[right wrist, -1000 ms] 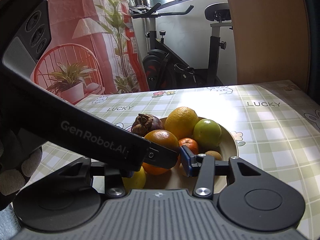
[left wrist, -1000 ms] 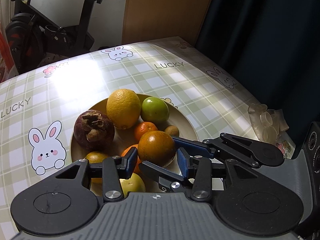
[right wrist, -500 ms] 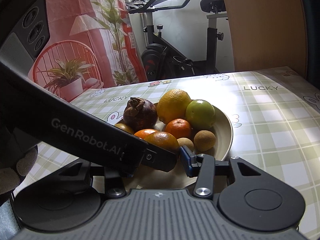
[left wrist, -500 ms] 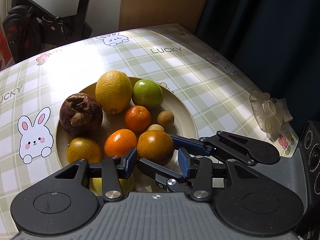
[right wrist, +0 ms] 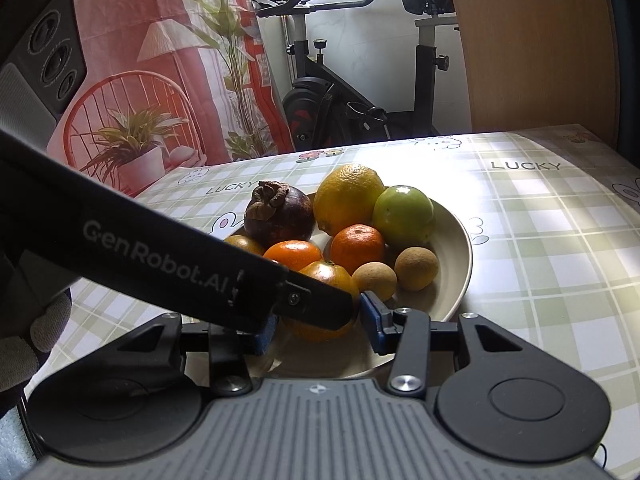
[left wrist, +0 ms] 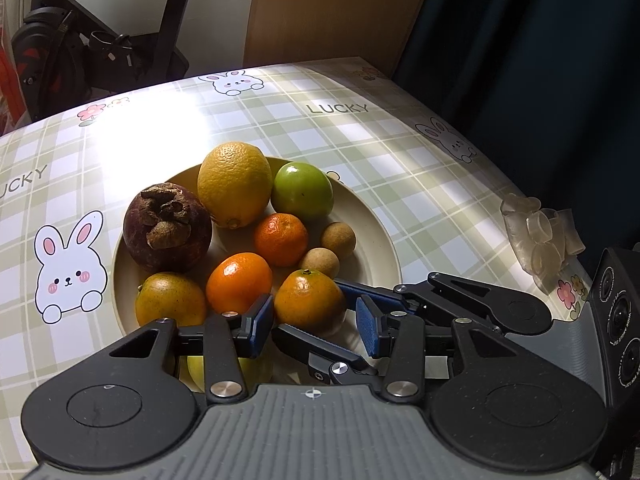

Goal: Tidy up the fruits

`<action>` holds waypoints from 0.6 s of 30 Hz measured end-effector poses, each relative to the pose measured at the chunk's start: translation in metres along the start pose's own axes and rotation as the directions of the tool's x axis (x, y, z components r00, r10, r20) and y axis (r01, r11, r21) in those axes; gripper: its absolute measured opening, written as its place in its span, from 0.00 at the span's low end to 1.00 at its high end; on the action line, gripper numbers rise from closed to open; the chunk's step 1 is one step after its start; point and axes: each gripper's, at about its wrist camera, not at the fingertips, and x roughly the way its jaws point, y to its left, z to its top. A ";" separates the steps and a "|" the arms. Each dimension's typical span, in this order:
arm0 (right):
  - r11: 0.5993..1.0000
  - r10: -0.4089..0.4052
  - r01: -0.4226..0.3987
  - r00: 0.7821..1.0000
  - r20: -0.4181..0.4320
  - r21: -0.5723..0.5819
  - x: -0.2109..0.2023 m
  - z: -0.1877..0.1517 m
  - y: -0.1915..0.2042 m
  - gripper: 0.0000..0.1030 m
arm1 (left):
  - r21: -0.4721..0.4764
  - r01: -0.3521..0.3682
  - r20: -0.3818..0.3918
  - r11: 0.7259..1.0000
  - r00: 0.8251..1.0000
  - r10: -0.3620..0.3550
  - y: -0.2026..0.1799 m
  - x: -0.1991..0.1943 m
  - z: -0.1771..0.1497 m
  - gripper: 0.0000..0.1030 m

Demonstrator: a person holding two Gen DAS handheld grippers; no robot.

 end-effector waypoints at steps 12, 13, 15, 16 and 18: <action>0.999 -0.009 0.009 1.000 -0.021 -0.031 0.005 0.000 0.005 0.47 | -0.070 -0.014 0.104 0.997 0.994 0.021 0.009 -0.026 -0.008 0.63; 0.999 -0.015 0.014 1.000 -0.024 -0.035 0.006 0.000 0.006 0.48 | -0.075 -0.019 0.114 0.997 0.993 0.028 0.011 -0.029 -0.010 0.63; 0.999 -0.025 0.024 0.999 -0.038 -0.044 0.007 0.002 0.007 0.48 | -0.087 -0.026 0.132 0.996 0.991 0.038 0.013 -0.037 -0.013 0.64; 0.999 -0.028 0.026 0.999 -0.046 -0.041 0.007 0.003 0.007 0.49 | -0.090 -0.033 0.142 0.995 0.989 0.045 0.014 -0.041 -0.015 0.67; 0.999 -0.044 0.042 0.997 -0.056 -0.021 0.004 0.007 0.006 0.58 | -0.096 -0.061 0.169 0.994 0.983 0.076 0.016 -0.053 -0.017 0.74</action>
